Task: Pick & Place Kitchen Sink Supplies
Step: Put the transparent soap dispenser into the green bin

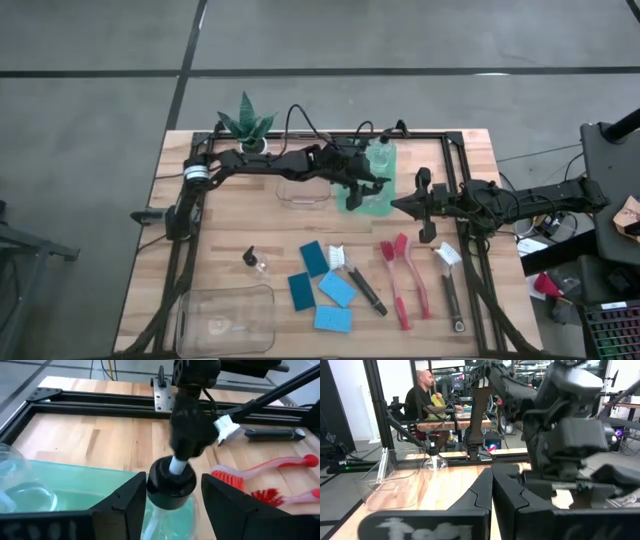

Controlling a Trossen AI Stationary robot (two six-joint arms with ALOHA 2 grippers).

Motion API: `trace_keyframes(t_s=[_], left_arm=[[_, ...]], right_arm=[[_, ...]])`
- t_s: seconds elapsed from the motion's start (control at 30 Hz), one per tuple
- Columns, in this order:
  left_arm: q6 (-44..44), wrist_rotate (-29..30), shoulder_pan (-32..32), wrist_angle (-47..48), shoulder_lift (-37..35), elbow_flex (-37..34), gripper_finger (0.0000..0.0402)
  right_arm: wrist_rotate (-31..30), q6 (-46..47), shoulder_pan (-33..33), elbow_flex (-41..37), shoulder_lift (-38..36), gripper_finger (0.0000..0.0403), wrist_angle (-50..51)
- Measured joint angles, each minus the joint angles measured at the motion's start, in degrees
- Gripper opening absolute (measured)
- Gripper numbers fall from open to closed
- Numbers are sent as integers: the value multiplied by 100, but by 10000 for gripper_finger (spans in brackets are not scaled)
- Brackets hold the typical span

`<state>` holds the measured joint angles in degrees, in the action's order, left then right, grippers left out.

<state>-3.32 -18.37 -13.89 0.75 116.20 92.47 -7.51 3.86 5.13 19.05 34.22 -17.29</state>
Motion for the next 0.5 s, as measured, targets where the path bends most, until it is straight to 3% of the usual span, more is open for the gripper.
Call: trace_keyframes(t_s=[0.33, 0.5], left_arm=[[-305, 54, -22, 1141, -647, 4, 181], [-315, 437, -24, 1379, -923, 9, 181]], right_arm=[[0, 1, 0, 0, -1, 8, 17], [0, -59, 0, 0, 0, 8, -22]])
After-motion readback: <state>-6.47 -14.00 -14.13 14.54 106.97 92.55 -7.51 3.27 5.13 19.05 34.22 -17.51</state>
